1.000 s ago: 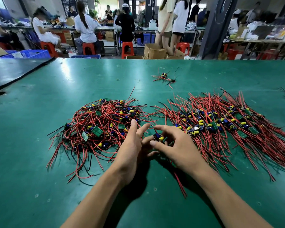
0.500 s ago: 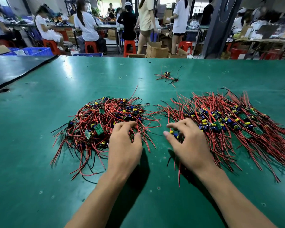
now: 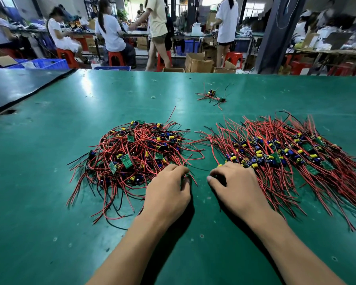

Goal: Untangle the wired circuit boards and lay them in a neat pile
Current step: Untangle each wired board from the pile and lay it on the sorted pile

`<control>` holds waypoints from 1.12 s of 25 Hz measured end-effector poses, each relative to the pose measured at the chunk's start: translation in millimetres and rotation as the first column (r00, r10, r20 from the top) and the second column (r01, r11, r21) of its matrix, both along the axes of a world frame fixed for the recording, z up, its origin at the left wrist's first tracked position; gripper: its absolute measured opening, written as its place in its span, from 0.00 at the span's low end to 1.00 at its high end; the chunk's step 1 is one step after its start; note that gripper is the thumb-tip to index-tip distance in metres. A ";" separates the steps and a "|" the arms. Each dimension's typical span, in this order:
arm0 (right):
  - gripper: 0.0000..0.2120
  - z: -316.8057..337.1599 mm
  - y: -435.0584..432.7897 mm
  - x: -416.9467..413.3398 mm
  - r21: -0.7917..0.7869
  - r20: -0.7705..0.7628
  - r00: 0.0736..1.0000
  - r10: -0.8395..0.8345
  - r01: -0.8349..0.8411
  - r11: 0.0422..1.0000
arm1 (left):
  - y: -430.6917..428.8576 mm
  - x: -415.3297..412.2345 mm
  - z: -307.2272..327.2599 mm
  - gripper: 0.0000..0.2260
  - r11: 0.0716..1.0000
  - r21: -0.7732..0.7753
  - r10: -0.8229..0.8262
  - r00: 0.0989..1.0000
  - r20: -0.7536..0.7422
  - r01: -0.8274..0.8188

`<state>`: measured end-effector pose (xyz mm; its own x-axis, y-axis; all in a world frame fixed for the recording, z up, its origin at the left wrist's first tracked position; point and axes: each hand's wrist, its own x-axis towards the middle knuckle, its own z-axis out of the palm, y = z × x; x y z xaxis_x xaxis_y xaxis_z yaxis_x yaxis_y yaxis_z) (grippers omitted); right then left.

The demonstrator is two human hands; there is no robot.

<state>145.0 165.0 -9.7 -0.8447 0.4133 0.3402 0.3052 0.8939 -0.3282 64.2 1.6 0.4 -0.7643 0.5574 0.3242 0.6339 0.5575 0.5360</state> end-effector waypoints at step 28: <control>0.08 3.9 -16.7 0.8 -0.180 -0.123 0.975 0.185 -0.205 0.962 | -9.8 -37.3 -13.8 0.16 0.985 -0.089 0.123 0.963 -0.239 -0.148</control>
